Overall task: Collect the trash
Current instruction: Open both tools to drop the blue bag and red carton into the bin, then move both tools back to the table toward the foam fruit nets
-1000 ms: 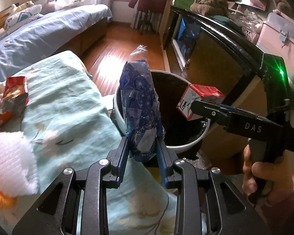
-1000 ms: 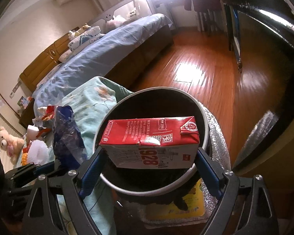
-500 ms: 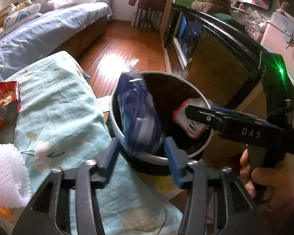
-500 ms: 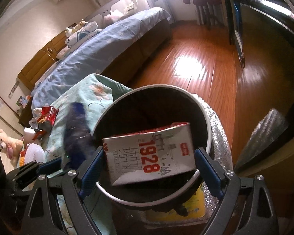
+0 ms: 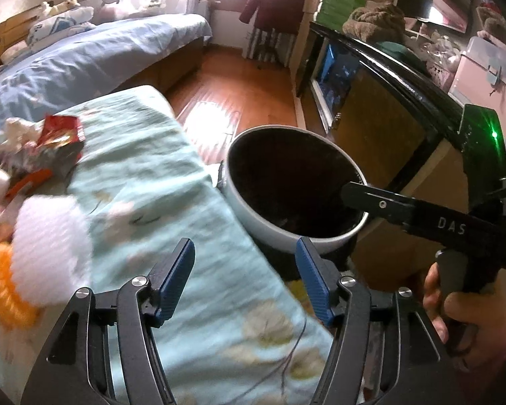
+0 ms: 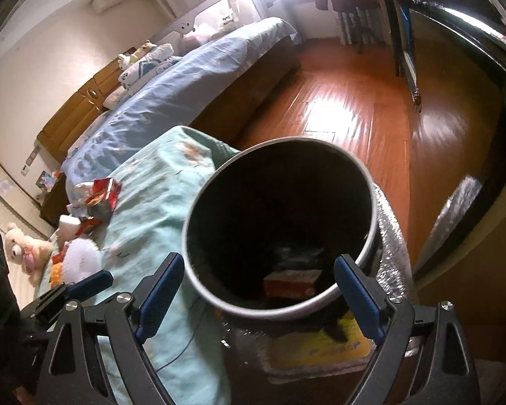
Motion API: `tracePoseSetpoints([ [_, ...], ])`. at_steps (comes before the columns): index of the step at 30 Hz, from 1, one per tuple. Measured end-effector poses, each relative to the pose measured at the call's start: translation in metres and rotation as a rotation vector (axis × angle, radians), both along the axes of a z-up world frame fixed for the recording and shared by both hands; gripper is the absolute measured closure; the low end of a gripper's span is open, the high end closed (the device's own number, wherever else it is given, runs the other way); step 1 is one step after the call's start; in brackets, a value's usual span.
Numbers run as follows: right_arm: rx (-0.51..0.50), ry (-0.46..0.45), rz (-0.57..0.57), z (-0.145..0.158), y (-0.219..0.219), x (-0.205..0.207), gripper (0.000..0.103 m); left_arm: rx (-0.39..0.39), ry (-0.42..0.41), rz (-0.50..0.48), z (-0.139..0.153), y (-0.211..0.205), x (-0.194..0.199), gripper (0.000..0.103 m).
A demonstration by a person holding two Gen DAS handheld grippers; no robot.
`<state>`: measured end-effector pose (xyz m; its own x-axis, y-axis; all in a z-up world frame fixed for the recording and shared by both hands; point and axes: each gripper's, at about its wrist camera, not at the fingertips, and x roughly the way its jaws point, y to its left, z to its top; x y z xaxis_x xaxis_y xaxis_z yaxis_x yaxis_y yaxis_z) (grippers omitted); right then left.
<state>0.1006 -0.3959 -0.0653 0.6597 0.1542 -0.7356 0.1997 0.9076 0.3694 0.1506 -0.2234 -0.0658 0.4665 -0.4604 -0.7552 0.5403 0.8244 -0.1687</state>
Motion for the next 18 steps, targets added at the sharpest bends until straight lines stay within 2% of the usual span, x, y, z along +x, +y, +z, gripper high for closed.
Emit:
tracePoseSetpoints([
  [9, 0.015, -0.040, 0.038, 0.005, 0.043, -0.023, 0.011, -0.015, -0.015, 0.102, 0.002, 0.056, -0.028, 0.039],
  [18, 0.023, -0.048, 0.120, 0.006, 0.088, -0.024, 0.011, -0.044, -0.031, 0.219, 0.004, 0.113, -0.042, 0.039],
])
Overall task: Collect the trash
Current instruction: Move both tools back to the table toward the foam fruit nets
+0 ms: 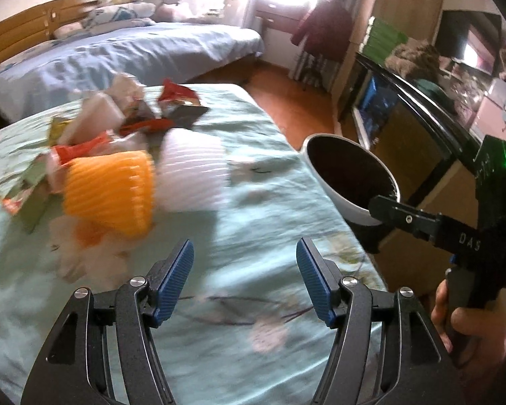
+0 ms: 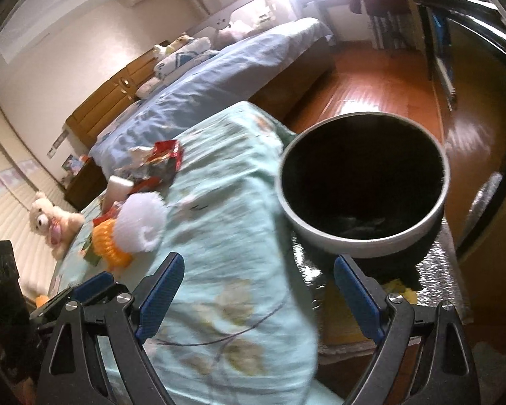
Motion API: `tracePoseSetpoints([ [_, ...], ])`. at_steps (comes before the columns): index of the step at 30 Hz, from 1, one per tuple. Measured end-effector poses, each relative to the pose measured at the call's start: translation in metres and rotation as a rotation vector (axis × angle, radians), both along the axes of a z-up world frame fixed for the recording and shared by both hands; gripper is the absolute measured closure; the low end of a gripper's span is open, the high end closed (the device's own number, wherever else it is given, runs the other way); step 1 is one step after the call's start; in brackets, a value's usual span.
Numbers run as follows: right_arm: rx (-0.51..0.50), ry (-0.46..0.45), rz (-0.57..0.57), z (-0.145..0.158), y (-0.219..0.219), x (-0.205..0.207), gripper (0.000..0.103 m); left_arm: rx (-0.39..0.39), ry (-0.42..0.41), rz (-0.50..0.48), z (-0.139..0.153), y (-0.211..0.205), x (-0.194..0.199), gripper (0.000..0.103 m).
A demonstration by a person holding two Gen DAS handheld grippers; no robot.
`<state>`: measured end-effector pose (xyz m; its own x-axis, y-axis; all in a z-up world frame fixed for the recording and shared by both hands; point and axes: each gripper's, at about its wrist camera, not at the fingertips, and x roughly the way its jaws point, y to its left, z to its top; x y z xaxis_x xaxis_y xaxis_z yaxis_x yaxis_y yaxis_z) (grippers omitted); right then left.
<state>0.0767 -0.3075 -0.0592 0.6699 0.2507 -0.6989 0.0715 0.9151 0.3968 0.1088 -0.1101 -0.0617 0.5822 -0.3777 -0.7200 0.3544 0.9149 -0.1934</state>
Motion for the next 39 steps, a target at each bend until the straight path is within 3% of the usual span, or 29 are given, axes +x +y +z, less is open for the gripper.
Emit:
tracePoseSetpoints([
  [10, -0.007, 0.011, 0.072, -0.005, 0.043, 0.005, 0.011, -0.038, 0.003, 0.120, -0.006, 0.055, -0.009, 0.039],
  [22, 0.026, 0.024, 0.144, -0.013, 0.075, 0.025, 0.013, -0.066, 0.052, 0.177, -0.021, 0.099, 0.001, 0.038],
  [29, 0.080, 0.036, 0.162, -0.015, 0.086, 0.048, 0.028, -0.091, 0.067, 0.161, -0.021, 0.109, 0.027, 0.038],
  [34, 0.099, 0.045, 0.179, -0.015, 0.097, 0.067, 0.032, -0.146, 0.099, 0.138, -0.018, 0.111, 0.047, 0.038],
  [37, 0.109, 0.046, 0.191, -0.017, 0.103, 0.078, 0.035, -0.141, 0.098, 0.130, -0.020, 0.110, 0.058, 0.039],
  [39, 0.123, 0.060, 0.197, -0.021, 0.105, 0.087, 0.044, -0.144, 0.104, 0.118, -0.023, 0.107, 0.063, 0.039],
])
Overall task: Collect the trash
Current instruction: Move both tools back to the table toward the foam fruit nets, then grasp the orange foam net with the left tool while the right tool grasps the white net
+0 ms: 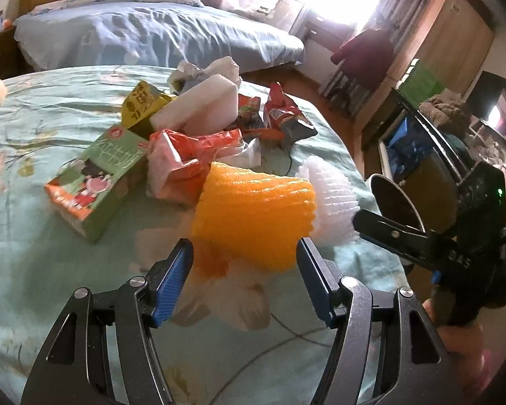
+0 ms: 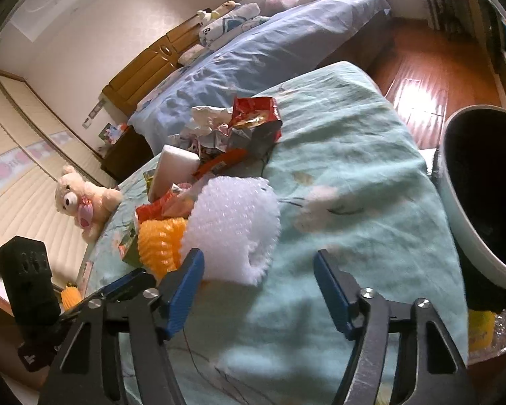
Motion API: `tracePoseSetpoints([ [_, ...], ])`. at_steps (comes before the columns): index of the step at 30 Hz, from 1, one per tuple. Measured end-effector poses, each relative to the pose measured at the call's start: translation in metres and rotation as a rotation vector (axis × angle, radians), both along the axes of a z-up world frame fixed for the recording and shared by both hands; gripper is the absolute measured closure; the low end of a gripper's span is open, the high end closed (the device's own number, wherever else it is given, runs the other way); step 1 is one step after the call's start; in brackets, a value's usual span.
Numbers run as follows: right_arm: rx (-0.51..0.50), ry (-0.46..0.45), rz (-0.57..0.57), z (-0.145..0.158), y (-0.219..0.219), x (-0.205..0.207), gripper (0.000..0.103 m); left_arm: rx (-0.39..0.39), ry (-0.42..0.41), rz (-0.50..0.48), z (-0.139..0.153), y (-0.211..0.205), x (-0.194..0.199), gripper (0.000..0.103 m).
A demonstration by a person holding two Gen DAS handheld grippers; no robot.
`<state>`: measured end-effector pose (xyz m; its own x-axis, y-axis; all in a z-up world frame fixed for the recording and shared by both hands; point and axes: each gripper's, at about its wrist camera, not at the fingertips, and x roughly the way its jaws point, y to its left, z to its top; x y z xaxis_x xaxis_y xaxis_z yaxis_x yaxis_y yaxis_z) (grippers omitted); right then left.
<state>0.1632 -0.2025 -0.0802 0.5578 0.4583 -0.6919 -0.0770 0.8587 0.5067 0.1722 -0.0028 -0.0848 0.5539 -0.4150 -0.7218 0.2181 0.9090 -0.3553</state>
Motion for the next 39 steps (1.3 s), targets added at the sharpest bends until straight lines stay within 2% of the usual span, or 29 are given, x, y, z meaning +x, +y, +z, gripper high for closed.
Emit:
tracePoseSetpoints([
  [1, 0.014, 0.008, 0.005, -0.003, 0.001, 0.003, 0.052, -0.006, 0.002, -0.007, -0.001, -0.002, 0.001, 0.039],
  [2, 0.029, 0.016, 0.014, -0.005, 0.002, 0.006, 0.064, -0.010, 0.000, -0.010, -0.002, -0.003, 0.002, 0.045],
  [3, 0.038, 0.020, 0.024, -0.007, 0.003, 0.007, 0.071, -0.016, -0.002, -0.020, -0.002, -0.004, 0.003, 0.056],
  [4, 0.047, 0.018, 0.037, -0.007, 0.005, 0.007, 0.085, -0.020, 0.000, -0.035, -0.003, -0.008, 0.003, 0.061],
  [9, 0.014, -0.024, 0.048, 0.001, 0.010, -0.002, 0.095, -0.024, -0.025, -0.065, 0.001, -0.018, 0.001, 0.096],
  [11, 0.019, -0.030, 0.047, 0.003, 0.007, -0.008, 0.096, -0.017, -0.038, -0.073, 0.003, -0.022, -0.002, 0.102],
  [17, 0.015, -0.054, 0.022, 0.011, -0.007, -0.025, 0.097, 0.020, -0.049, -0.055, 0.005, -0.027, -0.014, 0.102],
  [18, 0.015, -0.057, 0.020, 0.013, -0.009, -0.027, 0.097, 0.029, -0.045, -0.040, 0.005, -0.027, -0.015, 0.098],
  [19, 0.017, -0.060, 0.016, 0.014, -0.012, -0.030, 0.097, 0.036, -0.035, -0.035, 0.004, -0.028, -0.015, 0.091],
  [21, 0.022, -0.066, 0.008, 0.016, -0.018, -0.035, 0.097, 0.055, -0.031, -0.016, 0.003, -0.030, -0.015, 0.046],
  [22, 0.024, -0.066, 0.005, 0.017, -0.020, -0.037, 0.097, 0.068, -0.039, 0.003, 0.004, -0.032, -0.015, 0.039],
  [23, 0.026, -0.065, 0.001, 0.017, -0.023, -0.039, 0.097, 0.077, -0.049, 0.017, 0.004, -0.034, -0.015, 0.038],
  [26, 0.027, -0.057, -0.015, 0.014, -0.030, -0.044, 0.097, 0.105, -0.065, 0.030, 0.001, -0.044, -0.006, 0.039],
  [28, 0.030, -0.050, -0.023, 0.011, -0.033, -0.047, 0.097, 0.150, -0.062, 0.027, -0.005, -0.052, 0.001, 0.069],
  [29, 0.033, -0.049, -0.026, 0.011, -0.035, -0.049, 0.097, 0.139, -0.039, 0.012, -0.010, -0.053, 0.005, 0.092],
  [30, 0.036, -0.048, -0.029, 0.010, -0.037, -0.051, 0.097, 0.120, -0.021, 0.003, -0.013, -0.053, 0.006, 0.096],
  [39, 0.055, -0.092, -0.041, 0.023, -0.052, -0.072, 0.097, 0.093, -0.088, -0.021, 0.004, -0.051, -0.028, 0.100],
])
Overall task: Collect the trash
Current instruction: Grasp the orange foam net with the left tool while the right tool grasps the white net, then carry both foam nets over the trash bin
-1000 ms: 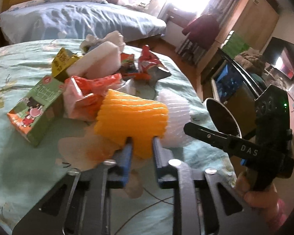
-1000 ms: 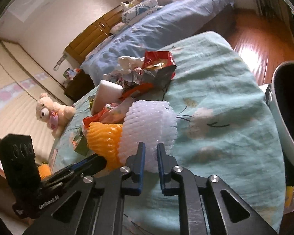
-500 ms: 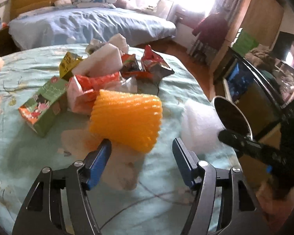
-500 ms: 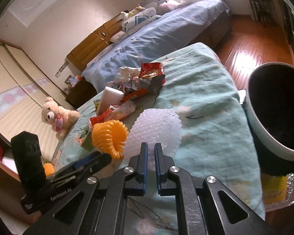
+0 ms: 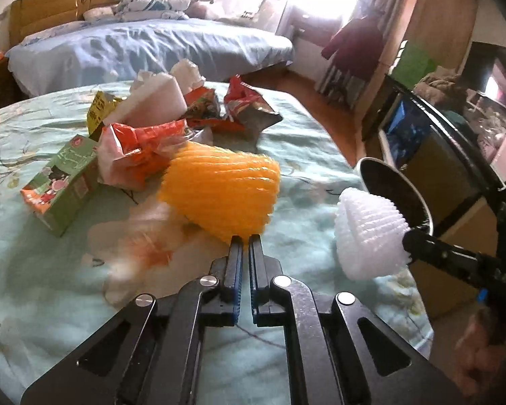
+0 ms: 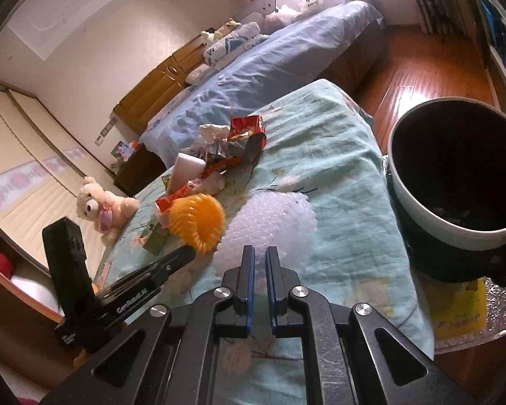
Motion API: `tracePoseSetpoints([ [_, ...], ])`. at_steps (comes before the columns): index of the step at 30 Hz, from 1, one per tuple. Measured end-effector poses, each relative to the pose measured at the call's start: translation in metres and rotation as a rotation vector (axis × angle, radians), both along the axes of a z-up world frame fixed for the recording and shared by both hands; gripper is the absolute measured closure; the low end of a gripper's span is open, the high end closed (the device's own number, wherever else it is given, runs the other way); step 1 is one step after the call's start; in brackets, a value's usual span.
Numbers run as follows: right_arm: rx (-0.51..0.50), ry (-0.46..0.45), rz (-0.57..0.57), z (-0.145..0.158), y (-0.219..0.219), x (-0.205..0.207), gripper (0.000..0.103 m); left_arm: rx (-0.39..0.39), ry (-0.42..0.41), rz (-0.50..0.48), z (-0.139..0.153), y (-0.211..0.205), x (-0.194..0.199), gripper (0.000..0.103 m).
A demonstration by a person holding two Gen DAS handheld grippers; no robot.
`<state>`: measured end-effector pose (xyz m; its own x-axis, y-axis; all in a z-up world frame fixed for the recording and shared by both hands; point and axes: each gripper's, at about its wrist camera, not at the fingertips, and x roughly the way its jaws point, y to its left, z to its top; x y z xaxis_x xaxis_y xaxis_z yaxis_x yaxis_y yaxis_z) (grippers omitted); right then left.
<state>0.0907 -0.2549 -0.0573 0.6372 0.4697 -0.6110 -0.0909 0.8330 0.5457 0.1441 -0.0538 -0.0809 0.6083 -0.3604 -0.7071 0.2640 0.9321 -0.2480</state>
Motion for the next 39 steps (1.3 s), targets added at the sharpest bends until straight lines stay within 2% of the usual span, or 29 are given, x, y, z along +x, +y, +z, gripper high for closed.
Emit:
tracePoseSetpoints([
  [6, 0.006, -0.019, -0.030, 0.007, -0.016, -0.015, 0.097, -0.035, -0.020, -0.058, 0.012, -0.012, -0.017, 0.100],
  [16, -0.004, -0.038, -0.122, 0.013, -0.057, -0.032, 0.097, -0.024, -0.048, -0.182, 0.024, -0.064, -0.034, 0.100],
  [27, -0.053, -0.049, -0.218, 0.015, -0.106, -0.034, 0.097, 0.000, -0.040, -0.289, 0.023, -0.119, -0.029, 0.100],
  [39, -0.115, -0.049, -0.261, 0.012, -0.136, -0.020, 0.097, 0.024, -0.023, -0.344, 0.021, -0.158, -0.012, 0.100],
])
